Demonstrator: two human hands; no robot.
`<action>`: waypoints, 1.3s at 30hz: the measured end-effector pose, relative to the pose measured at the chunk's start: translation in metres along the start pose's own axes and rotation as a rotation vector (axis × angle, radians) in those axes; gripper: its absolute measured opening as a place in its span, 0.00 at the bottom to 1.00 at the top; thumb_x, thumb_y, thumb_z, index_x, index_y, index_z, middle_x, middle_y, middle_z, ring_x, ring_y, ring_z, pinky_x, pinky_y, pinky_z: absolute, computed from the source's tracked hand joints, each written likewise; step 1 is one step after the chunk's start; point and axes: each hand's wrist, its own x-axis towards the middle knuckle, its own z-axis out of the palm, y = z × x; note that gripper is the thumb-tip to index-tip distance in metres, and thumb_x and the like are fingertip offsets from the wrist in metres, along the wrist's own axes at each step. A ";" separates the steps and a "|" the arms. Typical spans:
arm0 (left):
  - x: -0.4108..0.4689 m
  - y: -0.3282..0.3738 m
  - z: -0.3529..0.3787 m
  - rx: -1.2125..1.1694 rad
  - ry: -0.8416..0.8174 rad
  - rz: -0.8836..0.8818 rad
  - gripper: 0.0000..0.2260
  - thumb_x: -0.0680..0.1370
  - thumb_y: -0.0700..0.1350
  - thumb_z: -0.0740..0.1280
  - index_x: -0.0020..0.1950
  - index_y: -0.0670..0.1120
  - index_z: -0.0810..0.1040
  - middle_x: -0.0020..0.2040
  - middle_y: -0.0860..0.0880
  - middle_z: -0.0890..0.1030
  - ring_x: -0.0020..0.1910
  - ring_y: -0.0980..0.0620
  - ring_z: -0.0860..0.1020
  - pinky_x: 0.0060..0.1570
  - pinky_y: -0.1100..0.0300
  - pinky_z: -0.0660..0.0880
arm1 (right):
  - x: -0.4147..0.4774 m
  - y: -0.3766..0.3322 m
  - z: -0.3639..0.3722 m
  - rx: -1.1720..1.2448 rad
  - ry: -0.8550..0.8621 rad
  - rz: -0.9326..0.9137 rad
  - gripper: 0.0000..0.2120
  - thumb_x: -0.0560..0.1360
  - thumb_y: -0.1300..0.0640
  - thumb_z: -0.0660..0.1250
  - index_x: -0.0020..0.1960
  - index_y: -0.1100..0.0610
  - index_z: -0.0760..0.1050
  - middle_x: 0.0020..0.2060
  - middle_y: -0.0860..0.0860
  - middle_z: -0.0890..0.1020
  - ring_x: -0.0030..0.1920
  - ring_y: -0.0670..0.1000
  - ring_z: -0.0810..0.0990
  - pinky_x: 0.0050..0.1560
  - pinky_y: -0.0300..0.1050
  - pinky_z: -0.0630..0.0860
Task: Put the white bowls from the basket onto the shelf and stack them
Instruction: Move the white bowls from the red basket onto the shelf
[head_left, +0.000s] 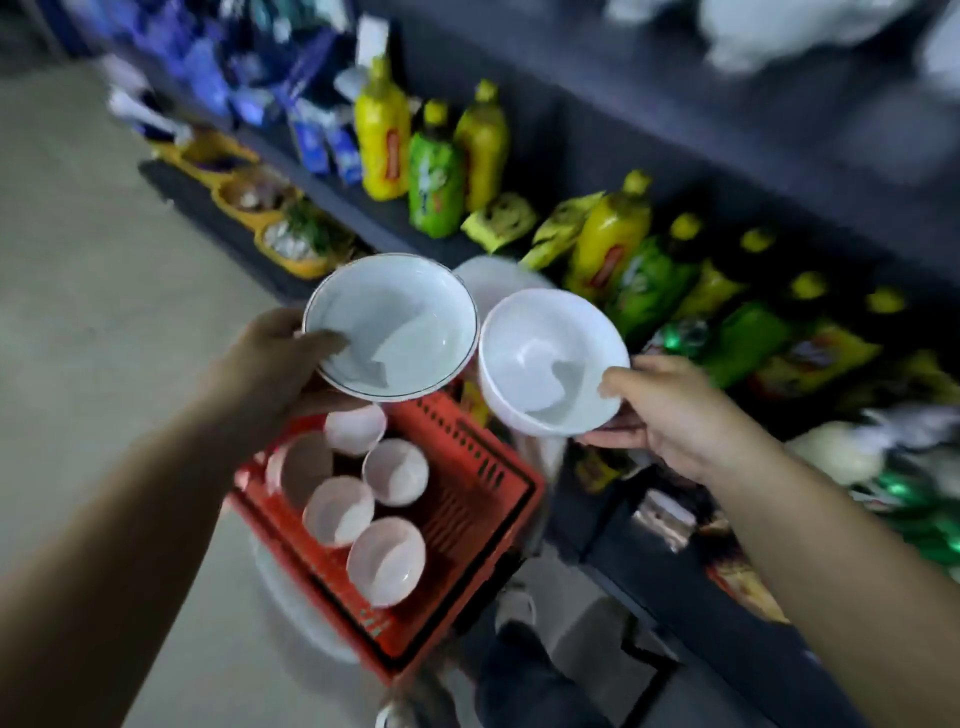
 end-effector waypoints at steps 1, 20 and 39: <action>-0.003 0.018 0.012 -0.005 -0.057 0.044 0.11 0.77 0.34 0.58 0.55 0.46 0.74 0.42 0.46 0.78 0.38 0.50 0.78 0.24 0.60 0.78 | -0.014 -0.012 -0.013 0.028 0.040 -0.040 0.10 0.75 0.69 0.57 0.39 0.60 0.71 0.35 0.55 0.77 0.31 0.51 0.79 0.26 0.41 0.80; 0.028 0.206 0.332 0.001 -0.449 0.179 0.11 0.77 0.33 0.59 0.57 0.43 0.71 0.45 0.44 0.77 0.36 0.46 0.80 0.21 0.62 0.76 | -0.029 -0.138 -0.309 0.318 0.316 -0.269 0.09 0.75 0.69 0.55 0.53 0.66 0.69 0.38 0.60 0.76 0.22 0.57 0.80 0.22 0.37 0.77; 0.176 0.266 0.436 0.358 -0.249 0.212 0.13 0.78 0.33 0.56 0.62 0.40 0.67 0.56 0.42 0.69 0.30 0.43 0.80 0.30 0.59 0.79 | 0.074 -0.188 -0.361 0.255 0.259 -0.180 0.06 0.74 0.69 0.56 0.47 0.65 0.71 0.39 0.61 0.74 0.21 0.57 0.79 0.20 0.38 0.77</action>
